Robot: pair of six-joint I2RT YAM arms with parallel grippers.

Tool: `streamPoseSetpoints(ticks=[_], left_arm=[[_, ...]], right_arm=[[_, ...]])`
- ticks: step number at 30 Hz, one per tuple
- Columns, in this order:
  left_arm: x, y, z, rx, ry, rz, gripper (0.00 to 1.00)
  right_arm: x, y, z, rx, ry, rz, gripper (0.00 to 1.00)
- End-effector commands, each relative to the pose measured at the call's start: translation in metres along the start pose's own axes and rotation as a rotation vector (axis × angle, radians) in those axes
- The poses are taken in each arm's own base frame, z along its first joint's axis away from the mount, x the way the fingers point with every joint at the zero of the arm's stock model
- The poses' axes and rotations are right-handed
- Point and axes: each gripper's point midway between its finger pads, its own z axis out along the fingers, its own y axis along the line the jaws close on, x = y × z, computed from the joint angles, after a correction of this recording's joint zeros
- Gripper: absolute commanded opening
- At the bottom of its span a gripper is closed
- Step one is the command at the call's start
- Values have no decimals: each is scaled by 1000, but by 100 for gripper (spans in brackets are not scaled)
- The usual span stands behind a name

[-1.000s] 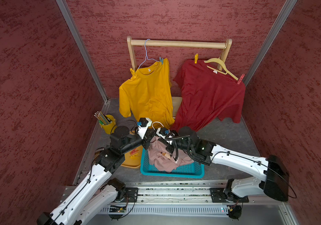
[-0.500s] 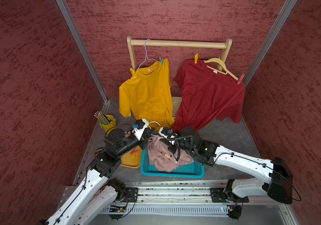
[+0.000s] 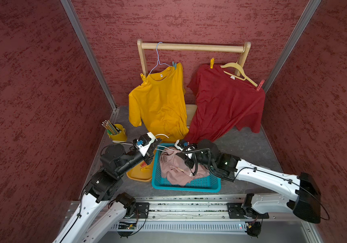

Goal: Remove the clothespins securing t-shirts to the hanger
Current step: Remove the T-shirt from the hanger.

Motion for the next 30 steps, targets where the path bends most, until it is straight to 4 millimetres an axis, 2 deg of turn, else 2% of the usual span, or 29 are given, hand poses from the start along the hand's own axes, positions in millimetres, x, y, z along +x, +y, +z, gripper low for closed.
streamPoseSetpoints(ticks=[1,7,13,19,22,26,30], left_arm=[[-11,5,-11,-31,-12,35,0],[-22,7,-26,-58,-9,72,0],[-36,10,-47,-93,-13,130,0],[-48,12,-66,-125,-32,161,0],[-52,13,-72,-140,-44,170,0],[-59,15,-82,-167,-62,185,0],[-64,16,-87,-180,-81,184,0]], right_arm=[[4,-3,-8,17,16,27,24],[19,-6,-22,43,63,43,26],[24,-14,-56,104,97,66,33],[16,-18,-95,137,104,106,42],[8,-17,-107,134,99,124,46],[1,-19,-115,146,89,127,48],[-6,-22,-114,157,66,118,49]])
